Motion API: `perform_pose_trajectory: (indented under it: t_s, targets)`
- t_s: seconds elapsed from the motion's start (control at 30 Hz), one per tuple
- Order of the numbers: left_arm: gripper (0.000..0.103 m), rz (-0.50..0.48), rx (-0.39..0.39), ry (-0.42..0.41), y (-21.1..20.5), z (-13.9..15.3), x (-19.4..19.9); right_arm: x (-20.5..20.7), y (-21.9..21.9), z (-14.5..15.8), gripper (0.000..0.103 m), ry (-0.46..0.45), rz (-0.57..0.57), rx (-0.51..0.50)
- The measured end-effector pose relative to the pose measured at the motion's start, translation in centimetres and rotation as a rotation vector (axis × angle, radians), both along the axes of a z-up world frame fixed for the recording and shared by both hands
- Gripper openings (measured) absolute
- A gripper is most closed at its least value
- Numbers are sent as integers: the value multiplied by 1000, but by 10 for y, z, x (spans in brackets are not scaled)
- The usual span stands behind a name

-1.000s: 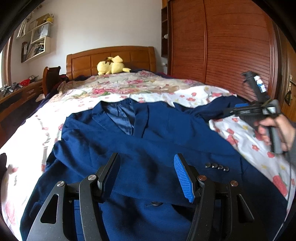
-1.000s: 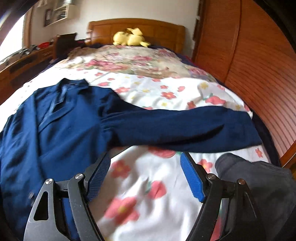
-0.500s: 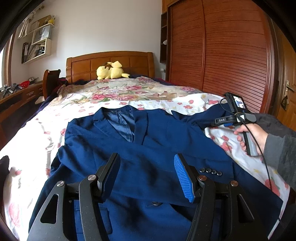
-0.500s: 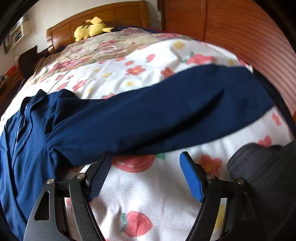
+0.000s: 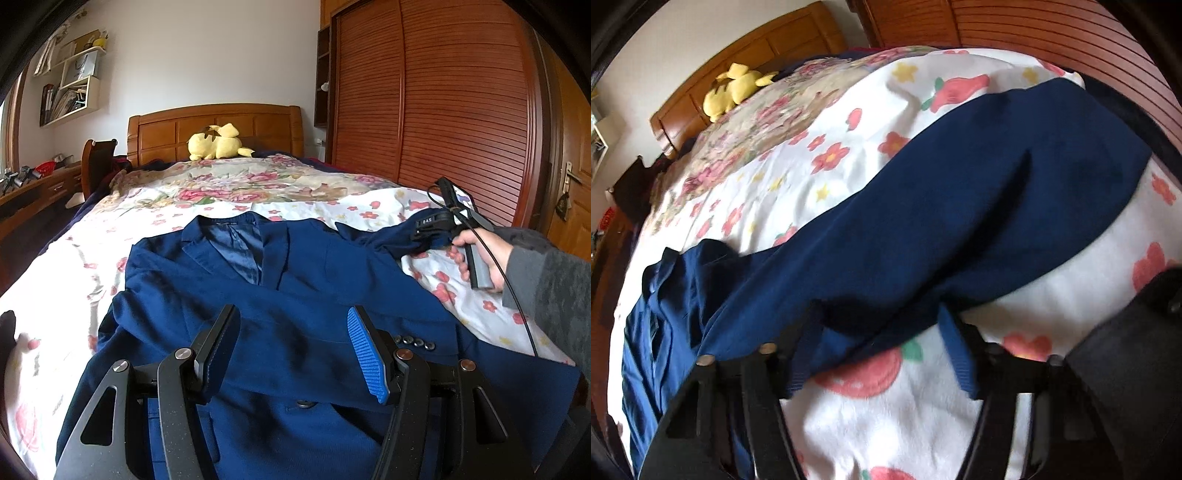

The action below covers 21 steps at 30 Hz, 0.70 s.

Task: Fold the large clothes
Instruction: 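Grasp the sleeve cuff with the right gripper and fold it across the jacket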

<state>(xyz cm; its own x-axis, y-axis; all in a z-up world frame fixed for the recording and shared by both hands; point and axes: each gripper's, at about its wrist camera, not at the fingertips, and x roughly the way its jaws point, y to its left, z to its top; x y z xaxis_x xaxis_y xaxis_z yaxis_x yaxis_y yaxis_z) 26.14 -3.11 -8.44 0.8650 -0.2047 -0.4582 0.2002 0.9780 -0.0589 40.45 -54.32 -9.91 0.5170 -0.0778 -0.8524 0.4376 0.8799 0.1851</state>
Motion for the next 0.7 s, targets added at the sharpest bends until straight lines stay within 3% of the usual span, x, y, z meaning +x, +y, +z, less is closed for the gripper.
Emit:
perform_pose_trajectory:
  t_s: [0.07,0.17,0.37,0.5,0.7]
  targets:
    - [63,0,0,0,0,0,0,6,4,5,18,14,28,-47]
    - [63,0,0,-2,-1,1,-1,9,16,21,6,-4,100,-114]
    - [63,-5,5,1,-3,-1,0,-2,62,75,4,-125,277,-229]
    - [63,-5,0,6,-3,0,2,-23,114,100,4,-182,440,-226]
    - [63,-4,2,7,-4,-1,3,-49,185,95,4,-149,648,-203]
